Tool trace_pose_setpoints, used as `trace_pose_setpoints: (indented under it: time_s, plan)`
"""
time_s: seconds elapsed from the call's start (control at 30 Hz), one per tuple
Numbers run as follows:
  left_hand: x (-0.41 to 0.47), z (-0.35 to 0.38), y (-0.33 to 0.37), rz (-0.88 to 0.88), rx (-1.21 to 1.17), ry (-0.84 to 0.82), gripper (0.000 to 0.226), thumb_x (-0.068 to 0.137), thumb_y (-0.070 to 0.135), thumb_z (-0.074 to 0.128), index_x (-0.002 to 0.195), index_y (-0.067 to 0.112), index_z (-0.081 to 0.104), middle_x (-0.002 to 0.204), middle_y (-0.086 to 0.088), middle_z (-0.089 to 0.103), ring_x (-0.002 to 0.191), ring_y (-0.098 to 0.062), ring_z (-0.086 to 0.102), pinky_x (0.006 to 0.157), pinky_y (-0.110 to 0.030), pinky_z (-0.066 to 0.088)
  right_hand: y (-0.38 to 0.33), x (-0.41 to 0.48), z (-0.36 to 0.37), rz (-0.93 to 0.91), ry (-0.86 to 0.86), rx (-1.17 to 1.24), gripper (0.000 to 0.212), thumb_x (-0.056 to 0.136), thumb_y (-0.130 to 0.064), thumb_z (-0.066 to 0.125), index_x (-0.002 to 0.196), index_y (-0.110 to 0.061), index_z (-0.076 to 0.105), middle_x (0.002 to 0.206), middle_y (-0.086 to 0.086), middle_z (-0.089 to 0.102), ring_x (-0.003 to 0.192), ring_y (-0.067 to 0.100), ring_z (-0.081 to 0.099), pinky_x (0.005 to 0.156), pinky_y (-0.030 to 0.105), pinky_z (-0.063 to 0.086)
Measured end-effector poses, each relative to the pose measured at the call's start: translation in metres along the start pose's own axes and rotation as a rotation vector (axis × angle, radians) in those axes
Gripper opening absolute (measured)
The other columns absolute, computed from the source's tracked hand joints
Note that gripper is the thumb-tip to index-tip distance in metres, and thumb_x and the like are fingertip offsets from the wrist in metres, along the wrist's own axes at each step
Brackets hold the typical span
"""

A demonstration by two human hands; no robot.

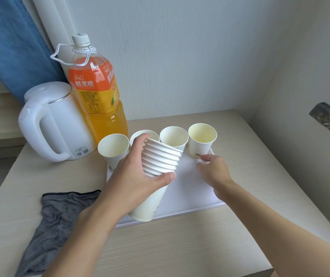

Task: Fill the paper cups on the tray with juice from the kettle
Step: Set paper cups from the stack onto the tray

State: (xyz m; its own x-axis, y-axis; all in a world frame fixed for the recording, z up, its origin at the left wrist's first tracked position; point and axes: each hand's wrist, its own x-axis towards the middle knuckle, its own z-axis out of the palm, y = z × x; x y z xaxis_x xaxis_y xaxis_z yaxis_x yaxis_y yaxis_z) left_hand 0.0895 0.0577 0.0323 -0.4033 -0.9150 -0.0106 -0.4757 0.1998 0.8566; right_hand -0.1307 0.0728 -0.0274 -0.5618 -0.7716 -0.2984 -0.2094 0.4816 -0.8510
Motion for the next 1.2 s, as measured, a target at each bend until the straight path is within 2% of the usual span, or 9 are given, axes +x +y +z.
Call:
trace_pose_setpoints:
  time_s: [0.23,0.33,0.4,0.57,0.73,0.83,0.93,1.07,1.2]
  plan:
    - [0.000,0.000,0.001,-0.008,-0.002,-0.003,0.100,0.053,0.068,0.077,0.140,0.058,0.029,0.127,0.020,0.058,0.114,-0.010,0.061,0.099,-0.046,0.054,-0.004,-0.004,-0.001,-0.004,0.011,-0.034,0.041,0.092,-0.006,0.051,0.133,-0.010,0.055,0.117,0.009,0.056,0.103,0.030,0.058,0.088,0.039,0.050]
    - [-0.001,0.000,0.001,-0.008,-0.004,-0.001,0.099,0.053,0.067,0.077,0.139,0.058,0.030,0.126,0.020,0.059,0.113,-0.009,0.061,0.098,-0.045,0.054,-0.001,0.001,0.002,-0.041,0.069,-0.049,0.036,0.089,-0.007,0.054,0.123,-0.012,0.061,0.126,0.009,0.053,0.100,0.028,0.058,0.064,0.032,0.051]
    - [0.000,0.000,0.001,-0.008,-0.006,0.001,0.098,0.053,0.067,0.077,0.139,0.058,0.030,0.124,0.020,0.059,0.112,-0.009,0.061,0.097,-0.045,0.055,0.002,0.006,0.005,-0.072,0.059,-0.074,0.031,0.087,-0.010,0.055,0.114,-0.020,0.066,0.128,0.007,0.049,0.094,0.022,0.057,0.058,0.025,0.044]
    - [0.000,0.000,0.002,-0.017,-0.013,-0.003,0.100,0.052,0.068,0.077,0.139,0.059,0.028,0.125,0.021,0.058,0.114,-0.010,0.061,0.098,-0.047,0.054,0.009,0.014,0.010,-0.091,-0.017,-0.196,0.042,0.089,-0.013,0.052,0.127,-0.027,0.062,0.130,0.002,0.035,0.123,0.027,0.044,0.092,0.041,0.050]
    - [0.000,-0.001,0.002,-0.013,-0.001,0.005,0.099,0.052,0.067,0.076,0.139,0.059,0.029,0.124,0.021,0.059,0.112,-0.009,0.062,0.097,-0.046,0.055,0.007,0.015,0.010,-0.075,-0.014,-0.240,0.043,0.090,-0.014,0.052,0.131,-0.025,0.059,0.134,0.005,0.033,0.124,0.028,0.042,0.095,0.041,0.048]
    - [-0.001,-0.001,0.002,-0.011,0.006,0.010,0.101,0.052,0.068,0.076,0.140,0.057,0.029,0.124,0.020,0.059,0.112,-0.009,0.061,0.097,-0.045,0.055,0.001,0.004,0.008,-0.045,0.000,-0.212,0.034,0.088,-0.014,0.054,0.121,-0.021,0.063,0.126,0.004,0.042,0.106,0.025,0.055,0.075,0.034,0.052]
    - [-0.002,-0.003,0.002,-0.001,0.022,0.011,0.100,0.059,0.061,0.083,0.142,0.056,0.028,0.123,0.021,0.058,0.112,-0.008,0.061,0.096,-0.041,0.054,-0.016,-0.018,0.008,-0.079,0.017,-0.064,0.014,0.088,-0.012,0.055,0.096,-0.016,0.065,0.089,-0.002,0.059,0.076,0.019,0.056,0.054,0.024,0.041]
    - [-0.005,-0.004,0.004,0.000,0.038,0.045,0.094,0.067,0.049,0.092,0.140,0.044,0.033,0.114,0.024,0.060,0.104,0.003,0.061,0.090,-0.031,0.054,-0.050,-0.062,0.008,-0.305,-0.099,0.248,0.020,0.095,-0.015,0.049,0.102,-0.023,0.066,0.079,-0.003,0.060,0.071,0.010,0.053,0.061,0.023,0.043]
    - [-0.011,-0.008,0.003,-0.020,0.013,0.074,0.082,0.059,0.054,0.085,0.128,0.043,0.040,0.110,0.019,0.065,0.099,0.000,0.065,0.086,-0.035,0.058,-0.062,-0.085,0.004,-0.399,-0.274,0.267,0.022,0.099,-0.021,0.050,0.094,-0.022,0.071,0.082,-0.008,0.064,0.073,0.002,0.053,0.072,0.024,0.045]
